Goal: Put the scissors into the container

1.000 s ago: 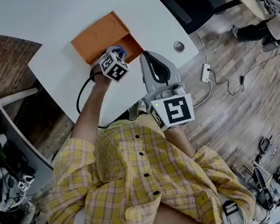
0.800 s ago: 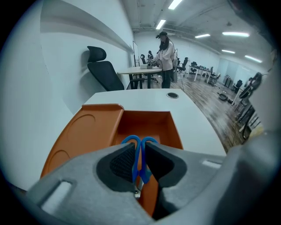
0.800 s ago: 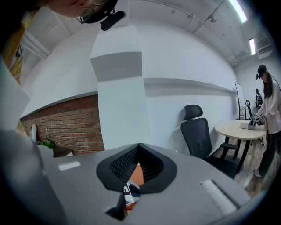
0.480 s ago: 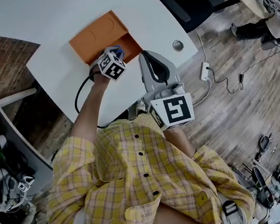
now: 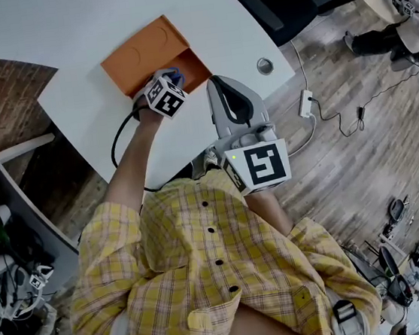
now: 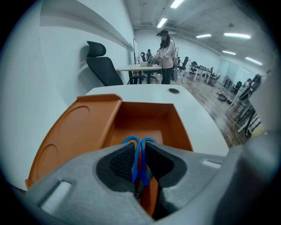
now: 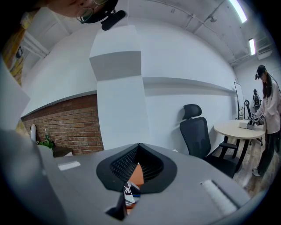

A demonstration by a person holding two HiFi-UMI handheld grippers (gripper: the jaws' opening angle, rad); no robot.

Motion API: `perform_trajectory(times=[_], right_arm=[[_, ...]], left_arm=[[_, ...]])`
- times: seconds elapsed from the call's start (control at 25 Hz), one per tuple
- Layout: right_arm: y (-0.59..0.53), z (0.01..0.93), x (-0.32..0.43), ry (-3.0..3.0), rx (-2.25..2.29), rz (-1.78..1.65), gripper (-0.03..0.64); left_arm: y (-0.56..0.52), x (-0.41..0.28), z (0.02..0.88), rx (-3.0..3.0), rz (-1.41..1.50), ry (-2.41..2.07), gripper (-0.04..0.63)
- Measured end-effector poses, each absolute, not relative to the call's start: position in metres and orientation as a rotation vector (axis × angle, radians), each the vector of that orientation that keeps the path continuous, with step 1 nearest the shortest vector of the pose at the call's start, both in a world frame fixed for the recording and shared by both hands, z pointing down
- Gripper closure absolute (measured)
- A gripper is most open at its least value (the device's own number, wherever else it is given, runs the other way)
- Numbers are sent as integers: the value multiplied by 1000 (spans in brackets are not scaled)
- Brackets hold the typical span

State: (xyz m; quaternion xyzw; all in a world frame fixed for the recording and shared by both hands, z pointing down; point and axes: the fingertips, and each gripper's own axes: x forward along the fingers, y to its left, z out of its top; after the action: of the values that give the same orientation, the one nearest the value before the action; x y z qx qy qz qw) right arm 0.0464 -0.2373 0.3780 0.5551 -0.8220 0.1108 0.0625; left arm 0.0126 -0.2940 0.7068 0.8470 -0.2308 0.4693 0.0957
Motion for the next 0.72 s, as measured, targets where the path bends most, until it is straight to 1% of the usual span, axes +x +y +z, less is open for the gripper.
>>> perform_trajectory(times=[0.72], right_arm=[[-240,380,46,-2478,1680,336,611]], left_arm=[[-298,12,710,2494,1362,-696,517]])
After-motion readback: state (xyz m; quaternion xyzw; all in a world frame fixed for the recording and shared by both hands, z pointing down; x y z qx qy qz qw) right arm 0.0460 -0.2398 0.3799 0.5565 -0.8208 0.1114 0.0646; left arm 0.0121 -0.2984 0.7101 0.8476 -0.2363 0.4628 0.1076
